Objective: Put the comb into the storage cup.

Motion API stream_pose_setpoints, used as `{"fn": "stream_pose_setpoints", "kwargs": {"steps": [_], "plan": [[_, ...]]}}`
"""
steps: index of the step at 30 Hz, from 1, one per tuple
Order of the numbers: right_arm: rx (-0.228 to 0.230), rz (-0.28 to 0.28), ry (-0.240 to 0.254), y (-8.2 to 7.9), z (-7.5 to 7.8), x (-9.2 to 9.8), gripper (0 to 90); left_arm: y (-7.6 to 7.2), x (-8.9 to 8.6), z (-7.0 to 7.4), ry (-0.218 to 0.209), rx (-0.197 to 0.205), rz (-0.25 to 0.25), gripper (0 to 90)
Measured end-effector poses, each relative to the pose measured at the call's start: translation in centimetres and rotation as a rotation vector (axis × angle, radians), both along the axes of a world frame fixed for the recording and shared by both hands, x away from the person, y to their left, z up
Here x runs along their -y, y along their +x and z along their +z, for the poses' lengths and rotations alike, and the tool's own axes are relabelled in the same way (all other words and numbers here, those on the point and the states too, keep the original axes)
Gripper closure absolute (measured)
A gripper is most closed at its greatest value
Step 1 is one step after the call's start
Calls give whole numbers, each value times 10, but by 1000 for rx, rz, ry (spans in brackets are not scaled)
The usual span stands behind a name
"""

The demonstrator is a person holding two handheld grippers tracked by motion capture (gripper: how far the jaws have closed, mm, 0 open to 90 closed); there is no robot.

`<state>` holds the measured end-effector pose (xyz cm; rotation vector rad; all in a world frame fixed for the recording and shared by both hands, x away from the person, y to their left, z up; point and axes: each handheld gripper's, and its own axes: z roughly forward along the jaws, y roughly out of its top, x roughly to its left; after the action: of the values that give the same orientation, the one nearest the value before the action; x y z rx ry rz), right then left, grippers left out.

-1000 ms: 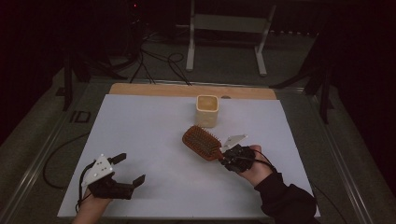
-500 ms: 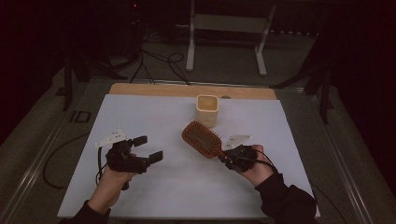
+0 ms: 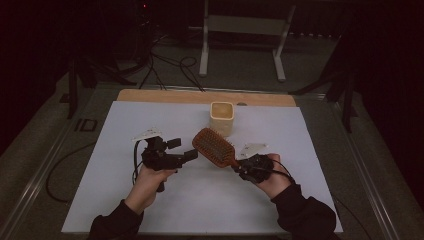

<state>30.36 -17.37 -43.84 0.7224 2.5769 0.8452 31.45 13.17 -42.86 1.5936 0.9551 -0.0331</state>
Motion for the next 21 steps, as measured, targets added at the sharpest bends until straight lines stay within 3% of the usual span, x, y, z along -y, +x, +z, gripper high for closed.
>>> {"fn": "stream_pose_setpoints", "kwargs": {"steps": [4,11,15,21], "plan": [[7,-2,1,0,1,-1,735,10,6,-11,-63,-69,15,0],[16,7,7,0,3,-5,734,18,12,-26,-131,-158,39,0],[21,15,13,-1,4,-7,735,21,18,-31,-144,-183,50,0],[24,29,15,-2,5,-10,735,24,26,-32,-180,-188,69,28]]}}
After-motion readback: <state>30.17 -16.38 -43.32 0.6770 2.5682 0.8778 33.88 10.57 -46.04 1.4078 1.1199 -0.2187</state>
